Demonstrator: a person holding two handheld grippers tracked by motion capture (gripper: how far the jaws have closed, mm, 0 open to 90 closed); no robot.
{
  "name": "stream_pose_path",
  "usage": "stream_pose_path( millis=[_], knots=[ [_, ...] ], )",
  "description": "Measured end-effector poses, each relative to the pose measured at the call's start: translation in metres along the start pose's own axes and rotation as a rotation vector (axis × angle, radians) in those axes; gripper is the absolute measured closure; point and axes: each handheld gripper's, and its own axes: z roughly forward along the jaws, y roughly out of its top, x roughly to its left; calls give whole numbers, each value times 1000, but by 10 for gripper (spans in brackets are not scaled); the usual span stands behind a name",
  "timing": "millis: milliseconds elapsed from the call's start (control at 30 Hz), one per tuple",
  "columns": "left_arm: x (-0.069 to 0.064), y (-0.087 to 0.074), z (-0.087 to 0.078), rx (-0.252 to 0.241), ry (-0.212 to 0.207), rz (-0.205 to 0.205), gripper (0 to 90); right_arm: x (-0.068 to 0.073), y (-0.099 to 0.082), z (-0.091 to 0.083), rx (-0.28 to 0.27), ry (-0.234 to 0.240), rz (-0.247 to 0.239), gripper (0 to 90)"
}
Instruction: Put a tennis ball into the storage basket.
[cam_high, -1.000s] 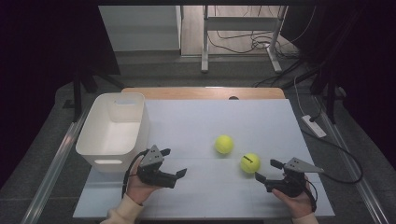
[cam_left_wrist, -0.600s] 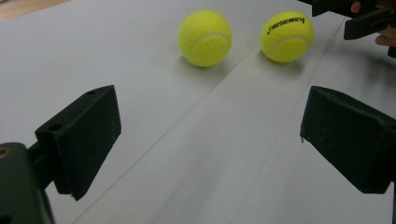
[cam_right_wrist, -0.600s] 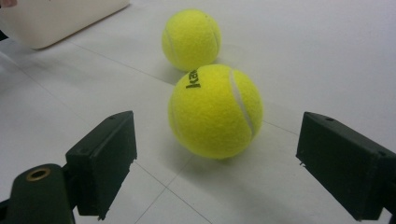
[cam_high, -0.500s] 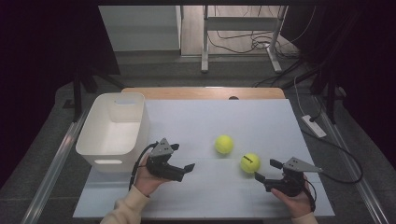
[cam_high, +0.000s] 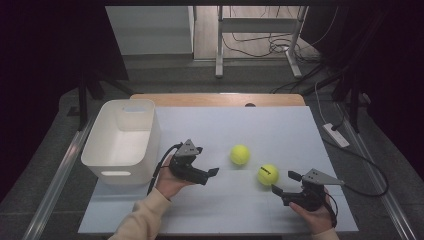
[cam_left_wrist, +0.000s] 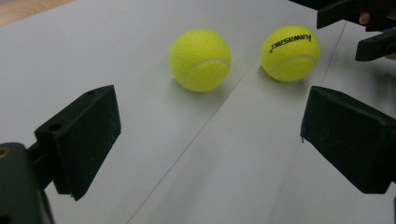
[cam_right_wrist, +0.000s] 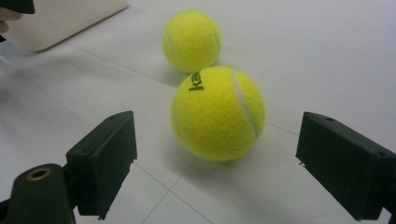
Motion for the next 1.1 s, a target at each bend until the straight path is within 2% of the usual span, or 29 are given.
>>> stream_pose_path(
  millis=[533, 1100],
  knots=[
    [1, 17, 18, 28, -18, 14, 52, -1, 0, -1, -2, -6, 3, 123],
    [3, 28, 28, 49, -23, 23, 46, -1, 0, 0, 5, -8, 0, 124]
  ],
)
